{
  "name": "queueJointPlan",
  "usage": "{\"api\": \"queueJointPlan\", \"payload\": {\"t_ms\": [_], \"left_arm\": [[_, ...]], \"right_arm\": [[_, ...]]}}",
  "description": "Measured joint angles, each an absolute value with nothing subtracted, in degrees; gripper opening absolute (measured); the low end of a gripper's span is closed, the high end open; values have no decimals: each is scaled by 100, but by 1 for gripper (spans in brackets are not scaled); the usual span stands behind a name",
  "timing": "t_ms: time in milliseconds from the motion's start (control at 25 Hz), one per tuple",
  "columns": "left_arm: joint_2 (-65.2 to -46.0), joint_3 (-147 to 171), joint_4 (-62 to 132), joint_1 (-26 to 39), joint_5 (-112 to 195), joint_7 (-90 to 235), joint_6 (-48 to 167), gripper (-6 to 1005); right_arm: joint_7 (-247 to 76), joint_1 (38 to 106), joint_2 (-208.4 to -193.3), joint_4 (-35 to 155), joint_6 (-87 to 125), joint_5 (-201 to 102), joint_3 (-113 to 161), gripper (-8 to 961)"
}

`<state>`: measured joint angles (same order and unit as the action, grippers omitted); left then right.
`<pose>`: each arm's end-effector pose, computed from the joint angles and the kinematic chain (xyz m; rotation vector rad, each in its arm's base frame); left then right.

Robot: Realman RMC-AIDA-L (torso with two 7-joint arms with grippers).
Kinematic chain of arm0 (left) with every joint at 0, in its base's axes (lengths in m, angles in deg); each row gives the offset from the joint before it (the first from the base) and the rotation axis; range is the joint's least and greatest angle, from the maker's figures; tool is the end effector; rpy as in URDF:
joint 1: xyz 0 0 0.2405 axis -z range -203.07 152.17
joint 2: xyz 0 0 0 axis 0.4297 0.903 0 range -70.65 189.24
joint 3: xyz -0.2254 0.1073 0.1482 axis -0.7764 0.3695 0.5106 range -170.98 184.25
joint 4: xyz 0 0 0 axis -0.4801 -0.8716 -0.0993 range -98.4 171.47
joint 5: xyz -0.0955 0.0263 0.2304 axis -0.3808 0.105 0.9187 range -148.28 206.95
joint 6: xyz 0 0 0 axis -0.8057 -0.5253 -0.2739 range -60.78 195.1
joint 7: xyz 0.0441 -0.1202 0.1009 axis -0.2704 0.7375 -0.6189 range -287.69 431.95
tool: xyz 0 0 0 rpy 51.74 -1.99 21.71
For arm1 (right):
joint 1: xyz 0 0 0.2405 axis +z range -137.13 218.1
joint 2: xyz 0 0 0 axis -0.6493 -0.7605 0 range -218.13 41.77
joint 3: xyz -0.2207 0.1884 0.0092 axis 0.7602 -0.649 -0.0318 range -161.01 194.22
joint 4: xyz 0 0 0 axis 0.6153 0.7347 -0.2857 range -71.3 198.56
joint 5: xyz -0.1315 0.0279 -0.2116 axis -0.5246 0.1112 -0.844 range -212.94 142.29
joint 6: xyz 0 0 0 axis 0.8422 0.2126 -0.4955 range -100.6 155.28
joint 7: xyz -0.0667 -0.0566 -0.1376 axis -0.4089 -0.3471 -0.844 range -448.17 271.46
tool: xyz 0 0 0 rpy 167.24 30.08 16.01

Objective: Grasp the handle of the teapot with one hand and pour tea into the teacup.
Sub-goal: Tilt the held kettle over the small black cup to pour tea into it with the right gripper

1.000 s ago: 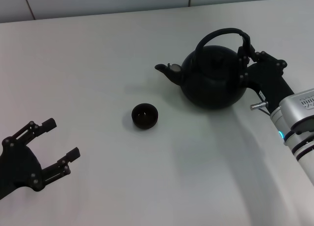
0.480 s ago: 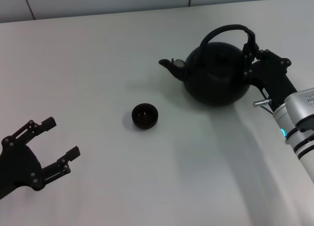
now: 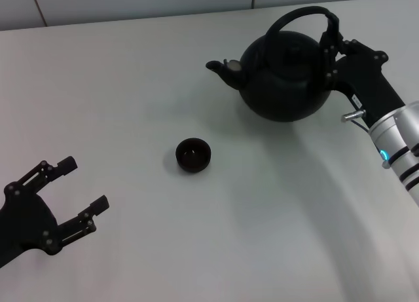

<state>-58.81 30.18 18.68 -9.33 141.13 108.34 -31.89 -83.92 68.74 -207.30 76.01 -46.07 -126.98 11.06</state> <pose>-0.3818 0.2580 -0.0488 -2.4177 -0.2975 -0.9204 0.3468 0.3703 -0.0876 -1.6961 0.4759 0.7711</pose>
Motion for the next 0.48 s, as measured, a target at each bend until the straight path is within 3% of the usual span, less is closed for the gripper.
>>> {"api": "queueJointPlan", "payload": {"t_ms": [480], "left_arm": [[-5894,3010,1874,-928,14108,10834,-3225,832]], "right_arm": [[-6459,7294,-20698,6093,-4616,-14250,1123,66]]}}
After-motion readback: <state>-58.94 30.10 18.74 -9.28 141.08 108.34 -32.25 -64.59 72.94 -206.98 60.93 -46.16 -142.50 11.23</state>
